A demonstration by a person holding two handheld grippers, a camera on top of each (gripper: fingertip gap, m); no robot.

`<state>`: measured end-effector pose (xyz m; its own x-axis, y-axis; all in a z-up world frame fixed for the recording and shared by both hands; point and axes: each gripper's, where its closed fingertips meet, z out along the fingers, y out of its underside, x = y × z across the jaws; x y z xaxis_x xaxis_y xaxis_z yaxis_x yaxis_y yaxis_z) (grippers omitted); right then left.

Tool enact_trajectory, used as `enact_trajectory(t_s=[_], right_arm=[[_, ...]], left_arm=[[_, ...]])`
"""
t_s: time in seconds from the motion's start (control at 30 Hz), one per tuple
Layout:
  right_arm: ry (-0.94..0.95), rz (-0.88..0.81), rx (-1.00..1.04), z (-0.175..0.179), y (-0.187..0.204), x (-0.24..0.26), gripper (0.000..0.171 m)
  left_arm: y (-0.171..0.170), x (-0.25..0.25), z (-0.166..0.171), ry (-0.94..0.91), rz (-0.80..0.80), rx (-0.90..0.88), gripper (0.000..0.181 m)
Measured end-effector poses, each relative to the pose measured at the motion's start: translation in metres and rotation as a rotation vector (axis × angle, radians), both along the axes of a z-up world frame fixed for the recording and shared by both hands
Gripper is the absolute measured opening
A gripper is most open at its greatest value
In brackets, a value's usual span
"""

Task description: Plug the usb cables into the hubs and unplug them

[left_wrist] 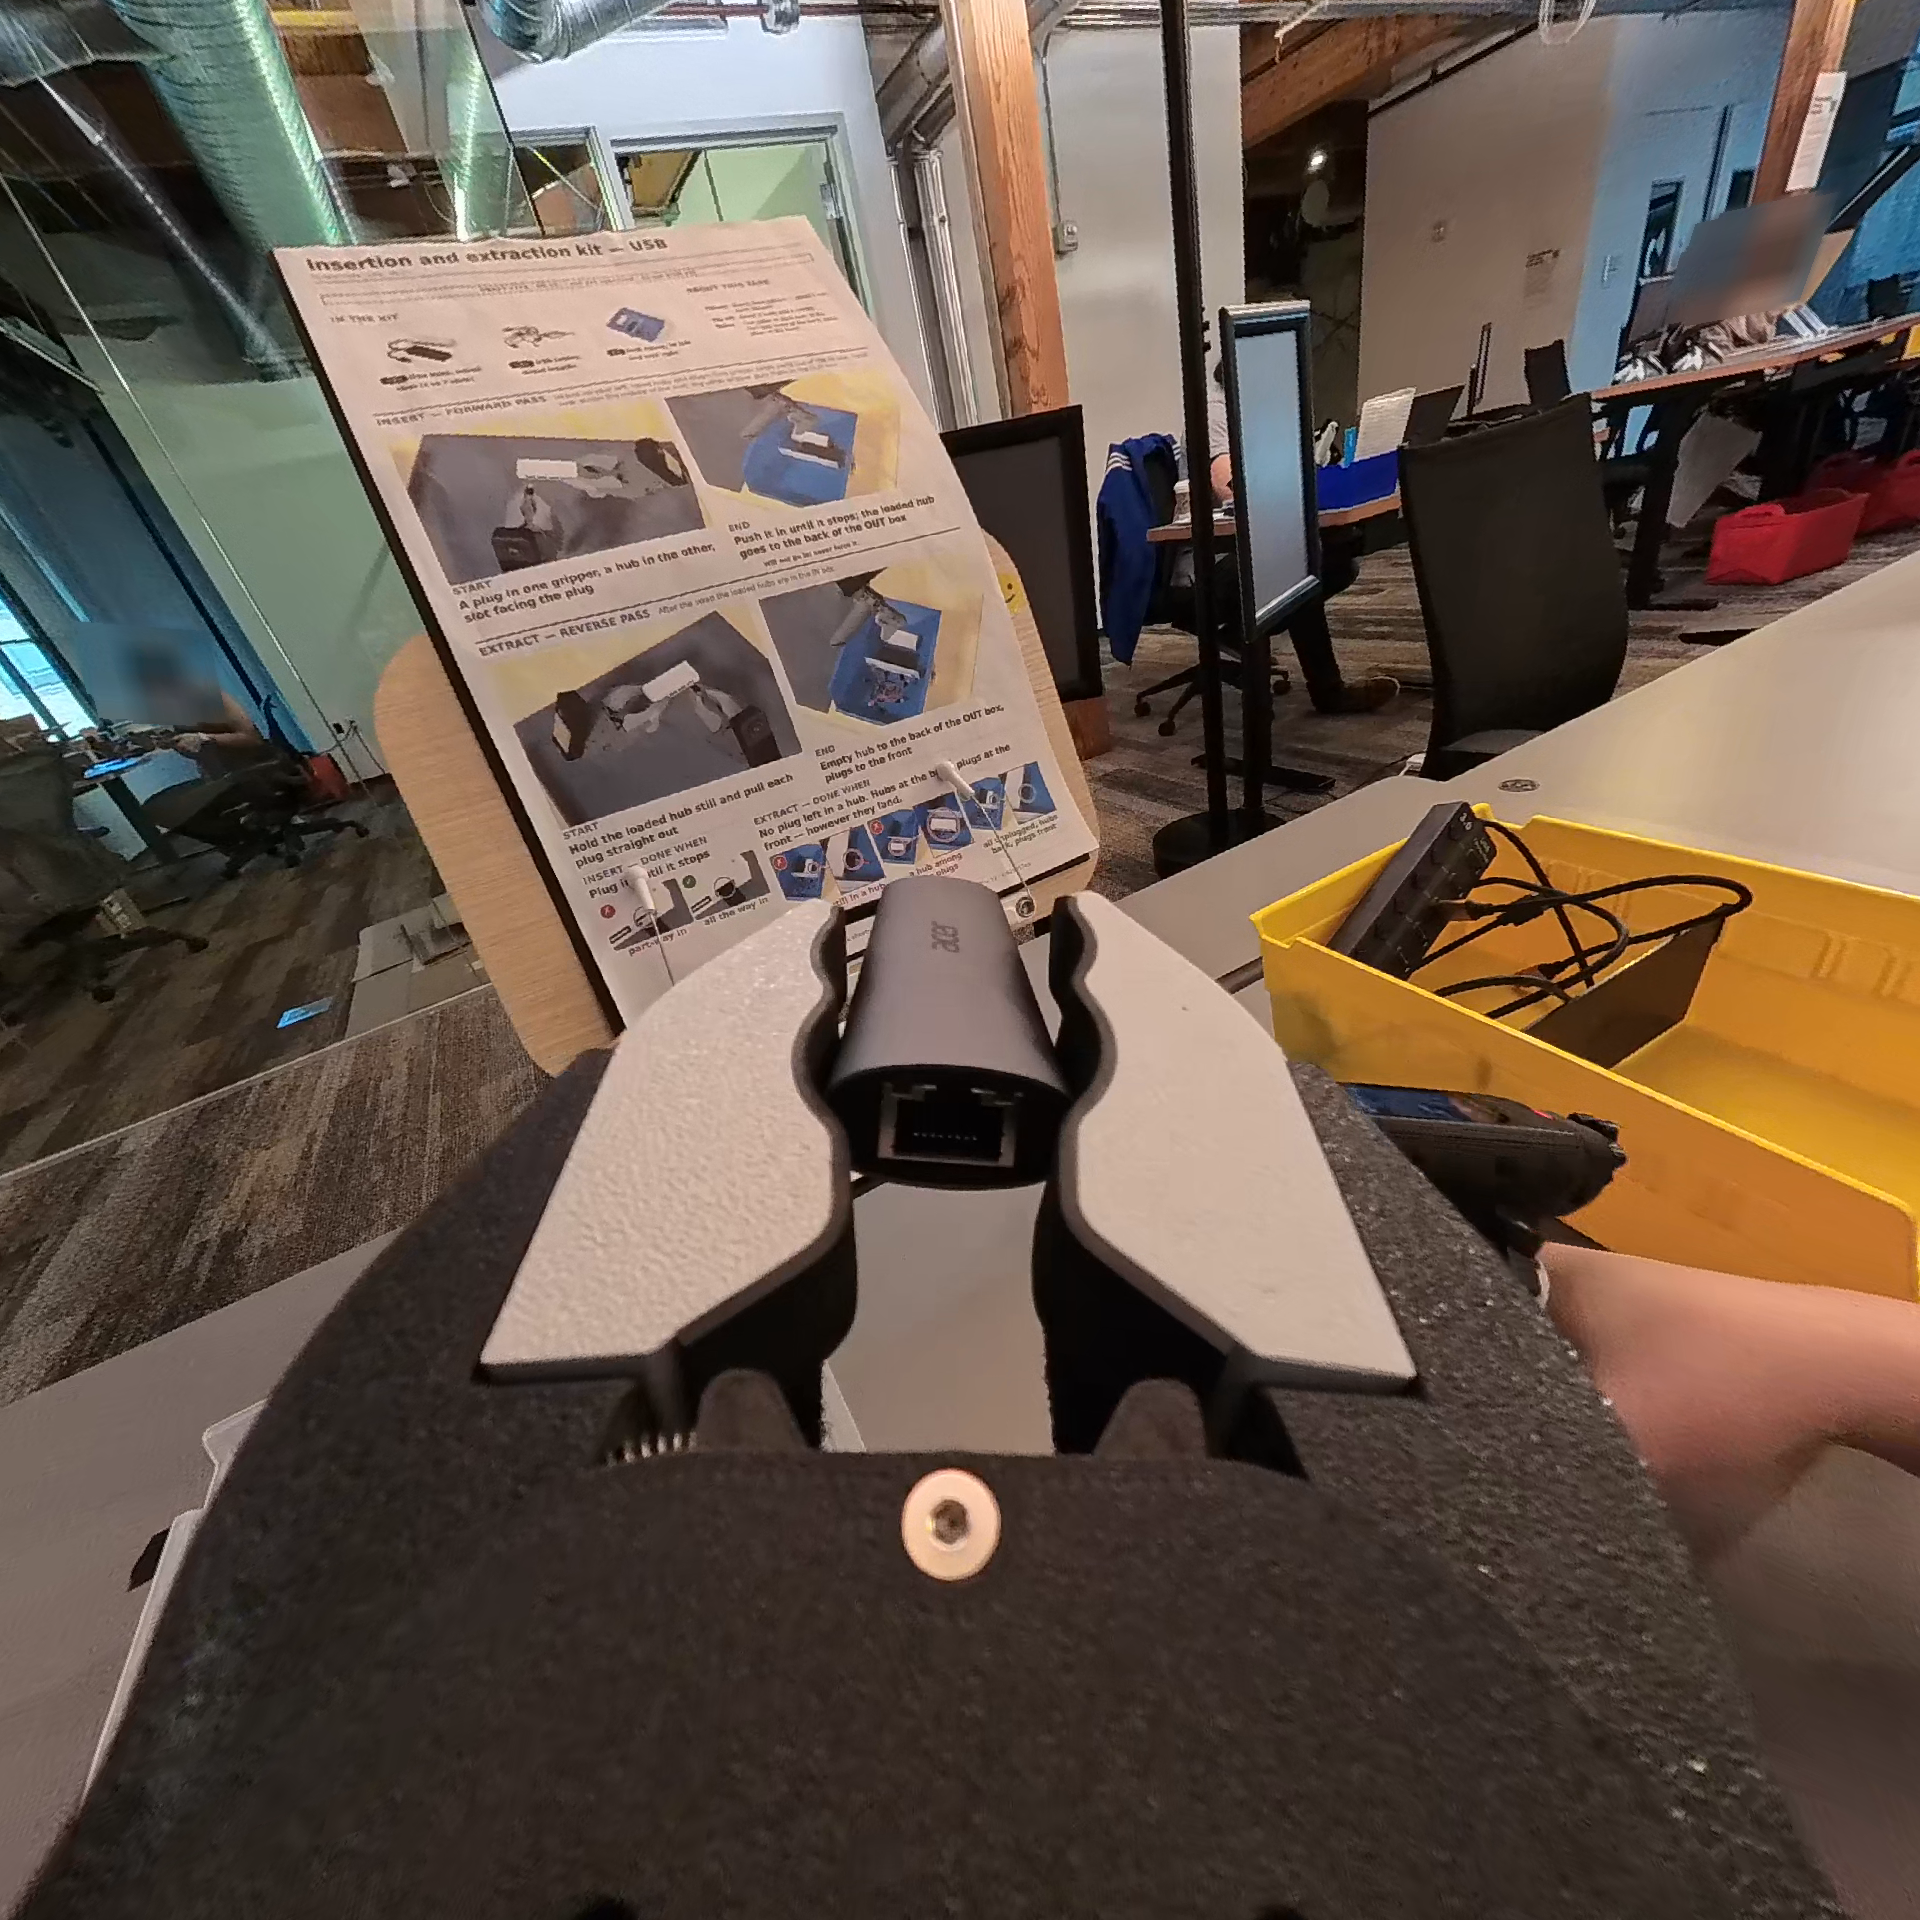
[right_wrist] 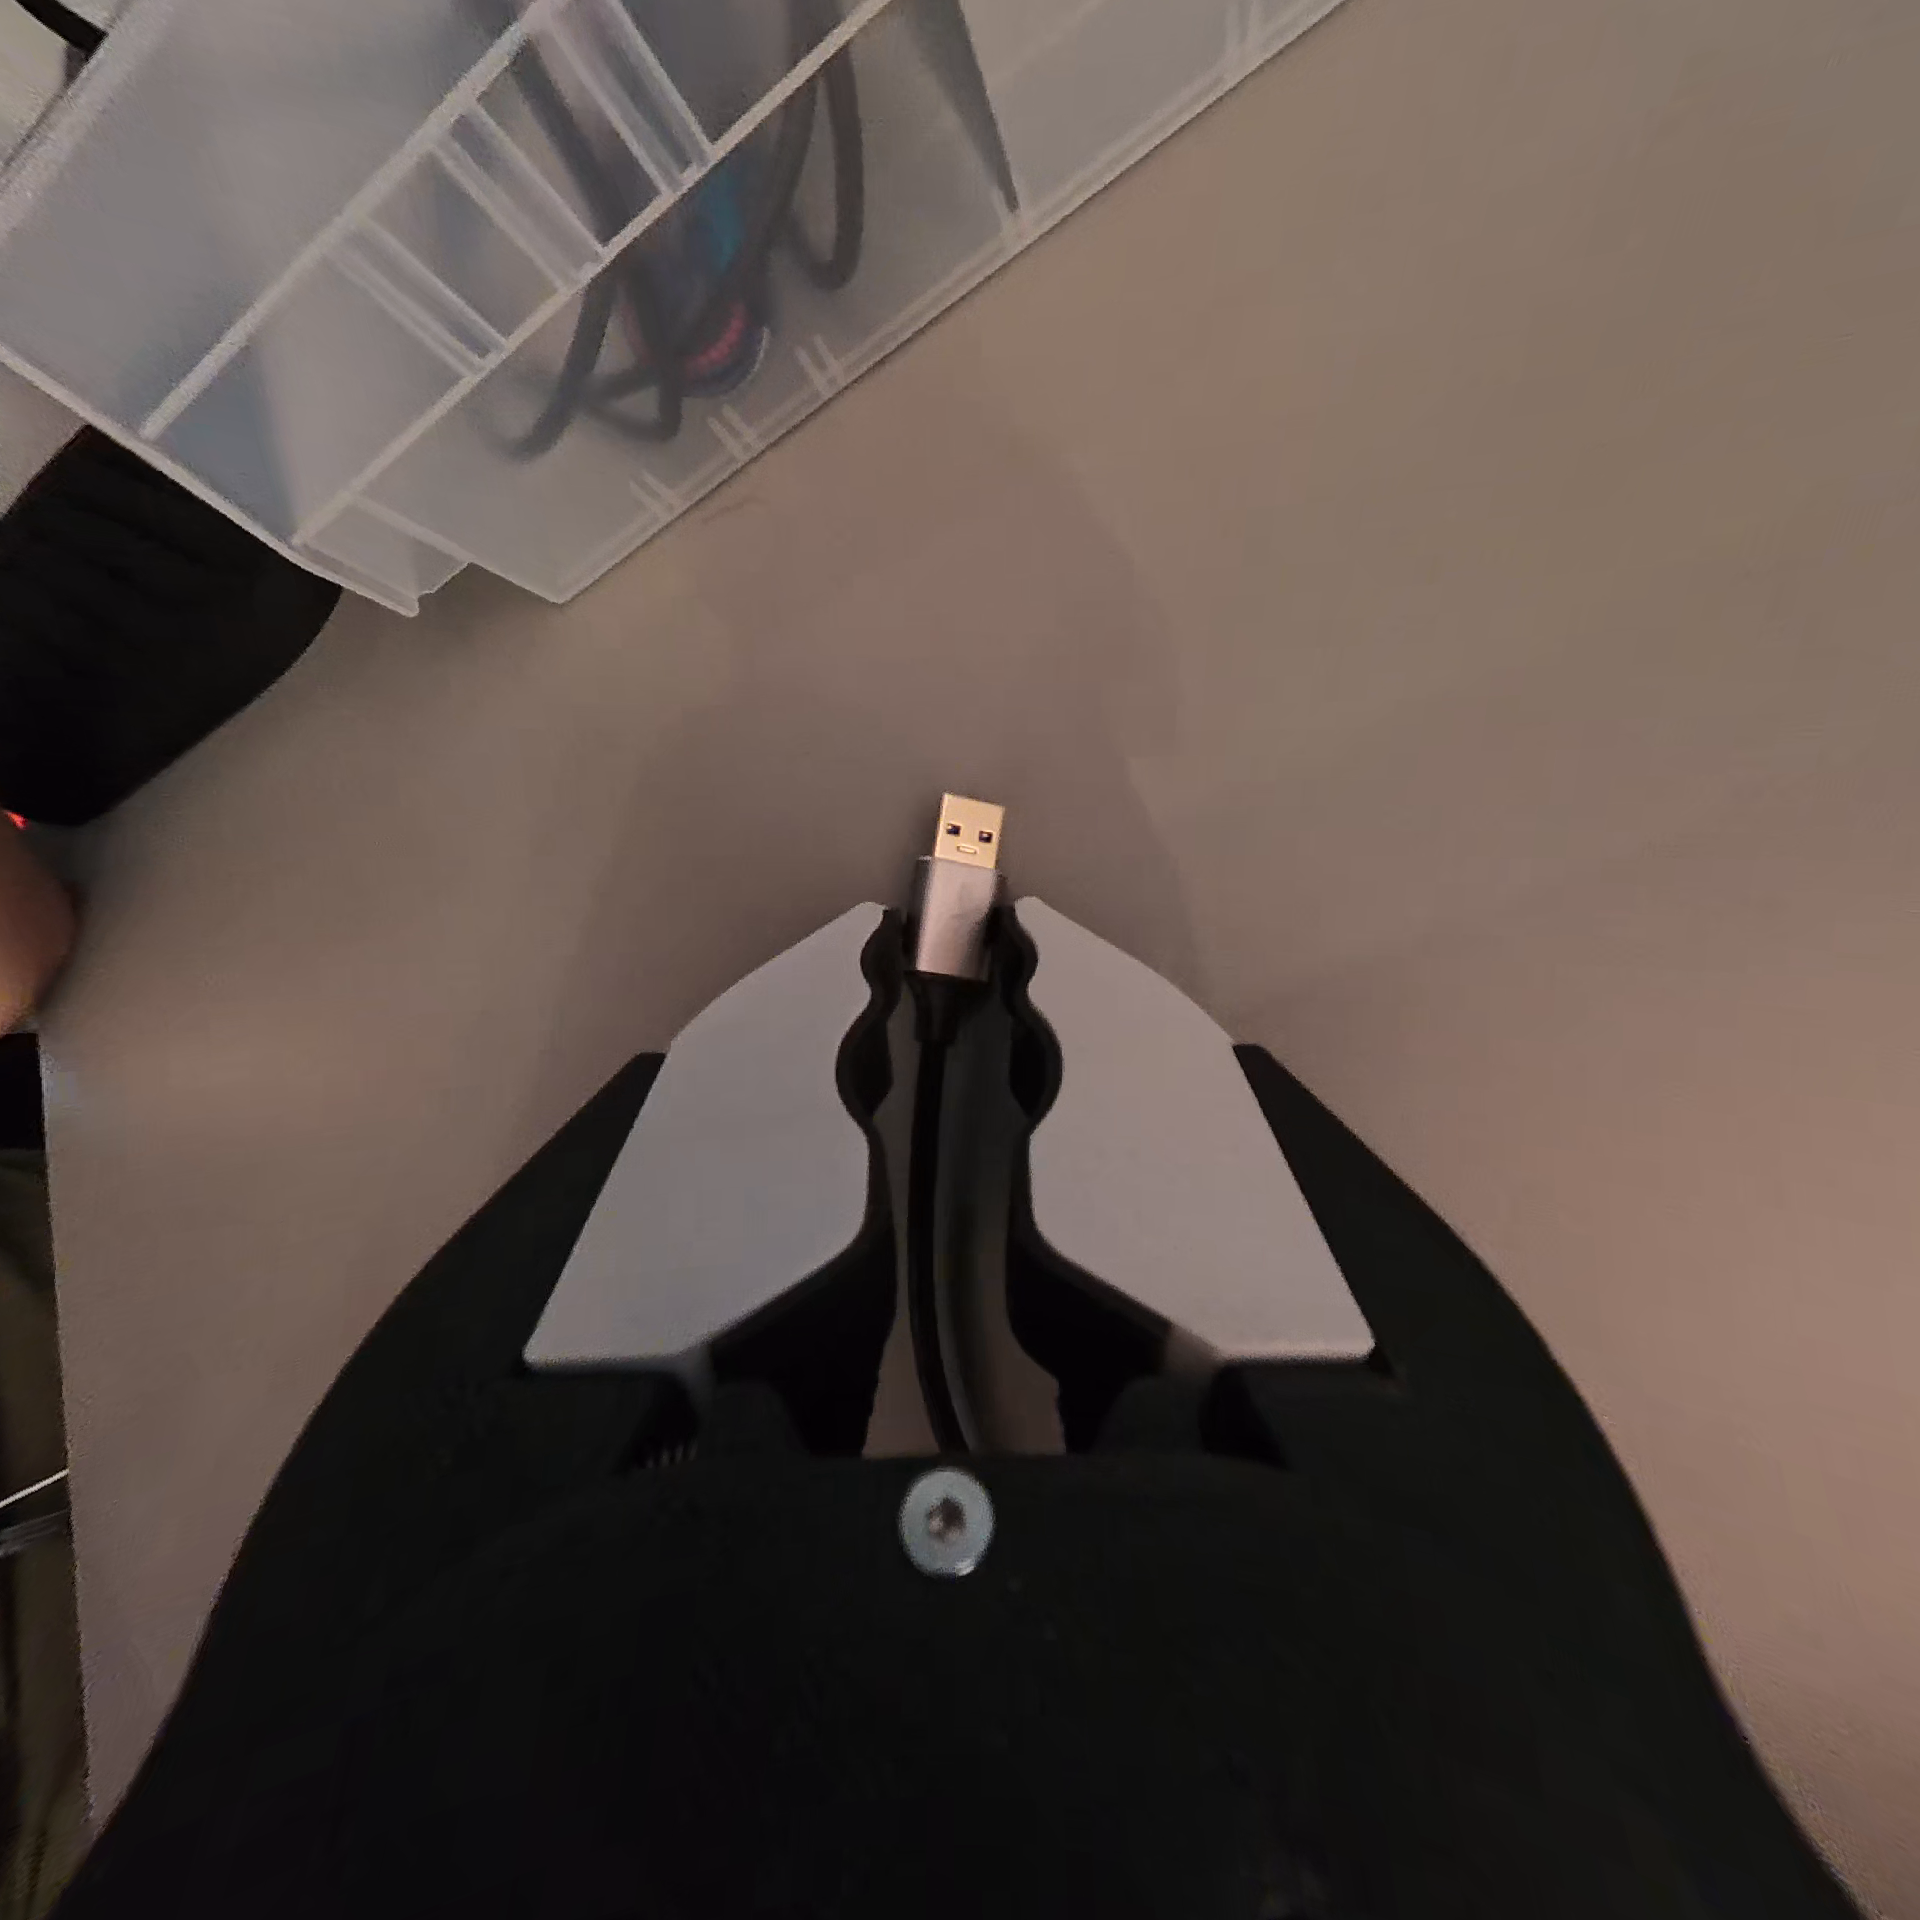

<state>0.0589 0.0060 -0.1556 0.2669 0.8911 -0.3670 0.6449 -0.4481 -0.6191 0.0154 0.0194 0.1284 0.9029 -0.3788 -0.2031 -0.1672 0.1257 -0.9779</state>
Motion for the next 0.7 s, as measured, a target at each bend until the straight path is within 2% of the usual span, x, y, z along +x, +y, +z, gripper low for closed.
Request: enact_trajectory(t_s=[0.5,0.7], right_arm=[[-0.074,0.088,0.226,0.002,0.000,-0.001,0.018],[0.005,0.094,0.492,0.070,0.004,0.002,0.017]], left_arm=[[0.000,0.001,-0.002,0.014,0.000,-0.005,0.038],[0.002,-0.002,-0.003,0.016,0.005,-0.012,0.038]])
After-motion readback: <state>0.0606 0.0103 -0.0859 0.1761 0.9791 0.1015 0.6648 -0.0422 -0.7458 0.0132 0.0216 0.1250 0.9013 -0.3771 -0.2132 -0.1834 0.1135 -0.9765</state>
